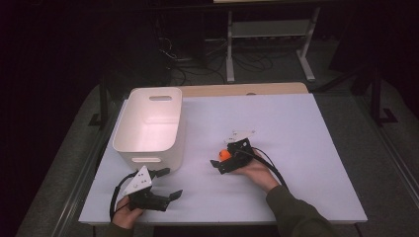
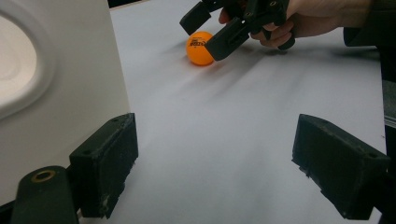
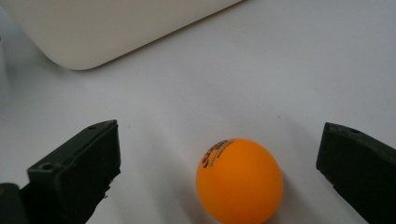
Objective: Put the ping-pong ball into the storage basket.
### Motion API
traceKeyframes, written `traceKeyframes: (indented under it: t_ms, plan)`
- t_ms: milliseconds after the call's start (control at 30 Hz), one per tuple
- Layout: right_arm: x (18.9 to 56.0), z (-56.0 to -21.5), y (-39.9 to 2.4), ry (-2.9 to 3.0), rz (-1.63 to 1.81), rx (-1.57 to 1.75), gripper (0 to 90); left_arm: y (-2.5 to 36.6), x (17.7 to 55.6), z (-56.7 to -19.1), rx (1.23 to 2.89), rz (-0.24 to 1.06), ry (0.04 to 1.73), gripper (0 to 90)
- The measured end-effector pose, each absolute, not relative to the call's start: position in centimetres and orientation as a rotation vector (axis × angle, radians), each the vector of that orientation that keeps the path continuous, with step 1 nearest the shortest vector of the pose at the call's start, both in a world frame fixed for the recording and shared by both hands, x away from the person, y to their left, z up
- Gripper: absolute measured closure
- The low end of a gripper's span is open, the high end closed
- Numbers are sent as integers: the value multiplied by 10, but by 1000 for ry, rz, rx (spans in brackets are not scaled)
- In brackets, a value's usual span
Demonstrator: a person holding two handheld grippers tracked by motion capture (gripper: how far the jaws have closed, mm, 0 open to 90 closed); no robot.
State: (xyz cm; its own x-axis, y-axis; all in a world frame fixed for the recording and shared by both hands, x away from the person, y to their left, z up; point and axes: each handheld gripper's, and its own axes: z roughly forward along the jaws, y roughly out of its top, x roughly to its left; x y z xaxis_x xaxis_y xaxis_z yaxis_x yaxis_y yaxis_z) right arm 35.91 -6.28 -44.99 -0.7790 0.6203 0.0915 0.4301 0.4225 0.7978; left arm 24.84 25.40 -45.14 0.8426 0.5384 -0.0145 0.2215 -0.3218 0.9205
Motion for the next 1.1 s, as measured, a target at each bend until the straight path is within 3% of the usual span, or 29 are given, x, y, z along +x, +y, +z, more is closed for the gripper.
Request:
traceKeyframes:
  t_ms: [500, 1100]
  plan:
    - [361, -459, -60, 2470, 1254, 941, 0, 254, 248, -451, 1907, 356, 566, 141]
    - [359, -460, -61, 2479, 1198, 948, 74, 254, 248, -451, 1904, 355, 564, 141]
